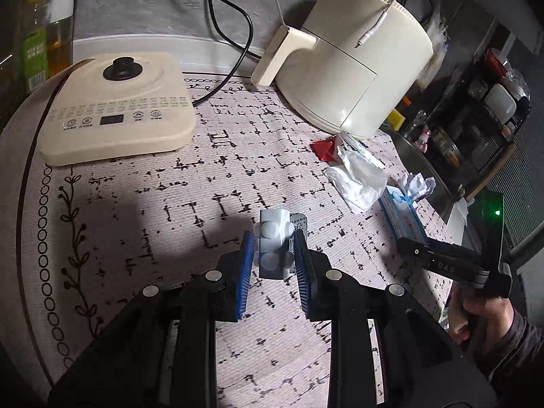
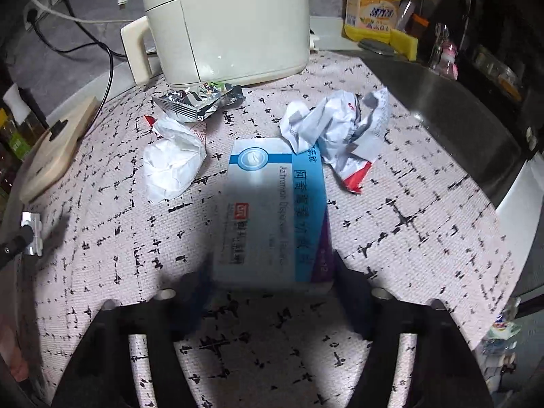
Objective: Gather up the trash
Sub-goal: 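Grasp the white plastic piece with the left tool while the right tool grasps the blue medicine box, then carry white plastic and medicine box down over the bin and open both tools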
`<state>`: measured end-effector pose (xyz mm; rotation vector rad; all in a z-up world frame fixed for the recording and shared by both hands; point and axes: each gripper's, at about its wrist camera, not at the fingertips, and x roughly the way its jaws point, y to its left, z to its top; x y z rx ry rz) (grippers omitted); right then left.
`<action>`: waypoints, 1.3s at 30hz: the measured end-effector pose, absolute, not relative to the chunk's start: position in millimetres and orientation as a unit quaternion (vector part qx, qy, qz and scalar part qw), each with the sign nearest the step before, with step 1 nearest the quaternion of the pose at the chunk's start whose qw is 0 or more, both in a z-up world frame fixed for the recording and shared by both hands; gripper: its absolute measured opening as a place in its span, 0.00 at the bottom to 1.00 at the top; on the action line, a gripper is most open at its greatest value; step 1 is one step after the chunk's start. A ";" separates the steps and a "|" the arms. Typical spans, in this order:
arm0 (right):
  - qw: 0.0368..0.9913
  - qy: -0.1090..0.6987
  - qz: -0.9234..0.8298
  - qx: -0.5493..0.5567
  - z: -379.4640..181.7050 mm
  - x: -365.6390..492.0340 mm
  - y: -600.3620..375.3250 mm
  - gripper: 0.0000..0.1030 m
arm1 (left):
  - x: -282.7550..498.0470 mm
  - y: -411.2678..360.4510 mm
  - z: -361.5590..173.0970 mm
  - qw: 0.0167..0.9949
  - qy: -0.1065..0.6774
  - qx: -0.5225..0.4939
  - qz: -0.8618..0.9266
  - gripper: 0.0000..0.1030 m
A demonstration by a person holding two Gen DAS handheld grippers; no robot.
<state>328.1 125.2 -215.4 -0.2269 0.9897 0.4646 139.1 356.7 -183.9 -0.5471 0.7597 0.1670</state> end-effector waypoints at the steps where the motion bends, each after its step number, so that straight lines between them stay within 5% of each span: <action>1: 0.845 0.473 0.225 -0.105 -214.8 326.3 125.8 0.60 | 136.7 357.5 -184.6 0.890 0.363 -0.264 0.082 0.23; 18: 0.842 0.420 0.323 -0.105 -162.2 257.0 80.2 0.60 | 102.4 290.9 -155.6 0.894 0.322 -0.290 0.112 0.23; 39: 0.873 0.380 0.303 -0.032 -133.9 219.3 -127.1 0.60 | 97.8 128.9 -111.5 0.911 0.340 -0.224 0.071 0.23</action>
